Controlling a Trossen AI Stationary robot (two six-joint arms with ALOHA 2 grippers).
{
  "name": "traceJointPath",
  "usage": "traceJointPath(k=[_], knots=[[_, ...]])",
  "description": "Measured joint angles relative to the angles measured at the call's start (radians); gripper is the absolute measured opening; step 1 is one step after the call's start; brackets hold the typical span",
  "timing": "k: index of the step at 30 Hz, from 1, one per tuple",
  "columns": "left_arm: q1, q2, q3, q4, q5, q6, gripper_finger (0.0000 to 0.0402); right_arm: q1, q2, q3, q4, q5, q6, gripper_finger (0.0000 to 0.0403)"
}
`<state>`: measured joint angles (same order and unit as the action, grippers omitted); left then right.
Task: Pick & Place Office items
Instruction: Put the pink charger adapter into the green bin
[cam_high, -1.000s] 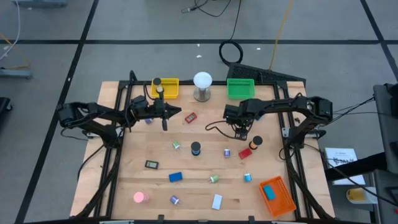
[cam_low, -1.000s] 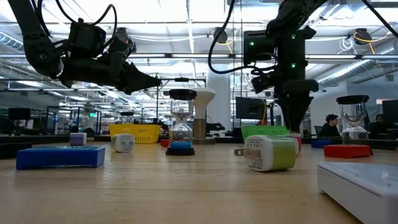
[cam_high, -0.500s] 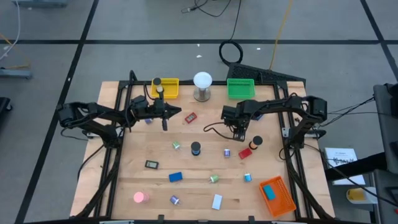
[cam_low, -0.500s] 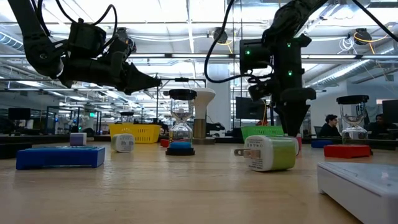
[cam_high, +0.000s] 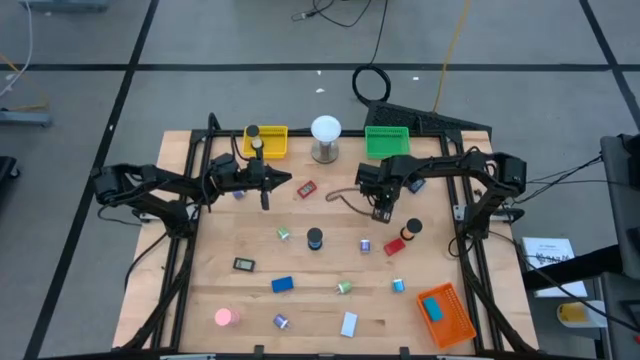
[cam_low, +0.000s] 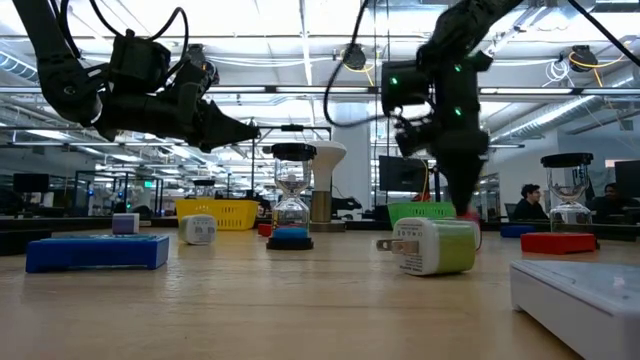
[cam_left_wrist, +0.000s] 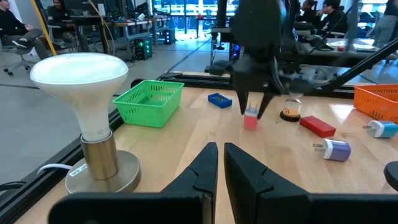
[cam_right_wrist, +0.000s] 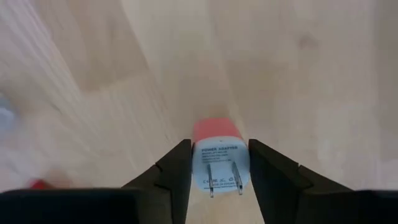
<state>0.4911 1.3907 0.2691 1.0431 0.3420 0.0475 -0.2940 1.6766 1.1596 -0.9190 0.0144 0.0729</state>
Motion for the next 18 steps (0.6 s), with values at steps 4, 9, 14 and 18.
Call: traceJointPath(k=[4, 9, 14, 18], knots=[[0.0, 0.0, 0.0, 0.0, 0.0, 0.0, 0.0031, -0.059, 0.0, 0.138, -0.073, -0.016, 0.084, 0.013], [0.0, 0.0, 0.0, 0.0, 0.0, 0.0, 0.0031, -0.204, -0.001, 0.308, -0.087, -0.005, 0.195, 0.0129], [0.0, 0.0, 0.0, 0.0, 0.0, -0.004, 0.0031, -0.366, 0.027, 0.38, -0.058, 0.003, 0.306, 0.0129], [0.0, 0.0, 0.0, 0.001, 0.0, -0.004, 0.0031, -0.456, 0.112, 0.399, -0.032, -0.042, 0.326, 0.0129]])
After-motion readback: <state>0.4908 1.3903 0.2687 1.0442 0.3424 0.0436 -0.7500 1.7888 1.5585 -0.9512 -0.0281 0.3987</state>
